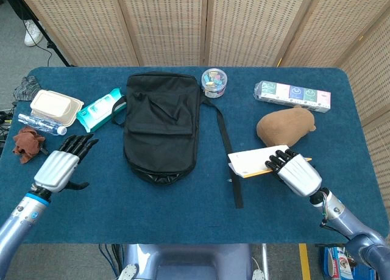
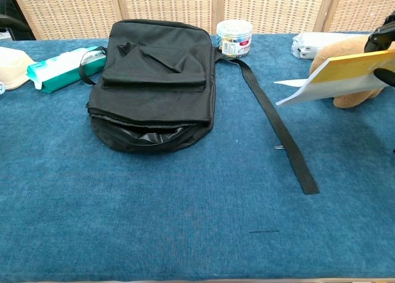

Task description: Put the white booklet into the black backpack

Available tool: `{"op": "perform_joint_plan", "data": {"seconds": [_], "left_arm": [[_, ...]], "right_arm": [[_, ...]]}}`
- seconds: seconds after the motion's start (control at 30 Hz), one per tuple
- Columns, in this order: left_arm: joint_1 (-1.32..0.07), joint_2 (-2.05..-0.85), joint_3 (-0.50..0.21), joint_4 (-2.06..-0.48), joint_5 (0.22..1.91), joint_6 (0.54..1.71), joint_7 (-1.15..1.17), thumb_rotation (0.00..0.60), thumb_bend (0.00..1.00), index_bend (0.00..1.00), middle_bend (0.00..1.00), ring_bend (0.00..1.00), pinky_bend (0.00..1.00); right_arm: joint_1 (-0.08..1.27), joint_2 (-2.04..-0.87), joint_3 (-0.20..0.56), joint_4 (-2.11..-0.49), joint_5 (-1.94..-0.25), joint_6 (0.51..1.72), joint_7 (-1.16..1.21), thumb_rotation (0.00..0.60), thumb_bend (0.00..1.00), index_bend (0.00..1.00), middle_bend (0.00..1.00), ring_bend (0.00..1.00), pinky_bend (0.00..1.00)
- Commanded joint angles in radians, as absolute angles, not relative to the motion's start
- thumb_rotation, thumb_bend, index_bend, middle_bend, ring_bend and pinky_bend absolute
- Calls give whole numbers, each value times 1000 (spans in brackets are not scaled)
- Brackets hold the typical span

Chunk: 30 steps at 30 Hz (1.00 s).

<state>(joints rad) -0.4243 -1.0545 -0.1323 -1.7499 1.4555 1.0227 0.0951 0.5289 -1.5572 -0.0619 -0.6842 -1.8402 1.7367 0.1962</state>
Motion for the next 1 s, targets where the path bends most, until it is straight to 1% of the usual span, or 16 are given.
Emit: {"op": "perform_joint_plan", "data": {"seconds": [0.03, 0.13, 0.23, 0.47, 0.57, 0.67, 0.87, 0.93, 1.0], "left_arm": [[-482, -1104, -149, -1721, 1454, 968, 117, 600, 0, 0, 0, 0, 86], [-526, -1150, -157, -1700, 1436, 922, 126, 600, 1, 0, 0, 0, 152], [-573, -1206, -168, -1666, 1417, 881, 135, 600, 33, 0, 0, 0, 182], [-670, -1334, -188, -1579, 1319, 790, 213, 600, 119, 11, 0, 5, 204], [-724, -1413, -194, -1519, 1263, 747, 259, 600, 154, 20, 0, 9, 206], [-754, -1457, -196, -1489, 1214, 732, 292, 600, 184, 24, 0, 9, 205], [-790, -1496, -188, -1468, 1164, 735, 337, 600, 197, 28, 0, 9, 205], [-797, -1501, -187, -1467, 1153, 737, 343, 600, 222, 31, 0, 9, 205], [-802, -1504, -186, -1467, 1143, 740, 347, 600, 268, 38, 0, 14, 206]], "right_arm": [[535, -1538, -66, -716, -1854, 1748, 177, 600, 484, 653, 607, 506, 680], [539, -1523, -68, -743, -1864, 1751, 163, 600, 484, 651, 607, 506, 680], [542, -1508, -71, -770, -1873, 1752, 151, 600, 483, 651, 607, 506, 680], [542, -1481, -76, -806, -1883, 1743, 126, 600, 483, 651, 607, 506, 680], [539, -1473, -75, -814, -1882, 1740, 123, 600, 484, 651, 607, 506, 680], [536, -1470, -74, -816, -1882, 1739, 126, 600, 484, 651, 607, 506, 680], [528, -1470, -73, -811, -1883, 1741, 129, 600, 483, 651, 608, 507, 680], [526, -1469, -73, -809, -1883, 1743, 131, 600, 483, 651, 608, 507, 681], [524, -1469, -72, -808, -1882, 1745, 133, 600, 483, 651, 609, 507, 682]]}}
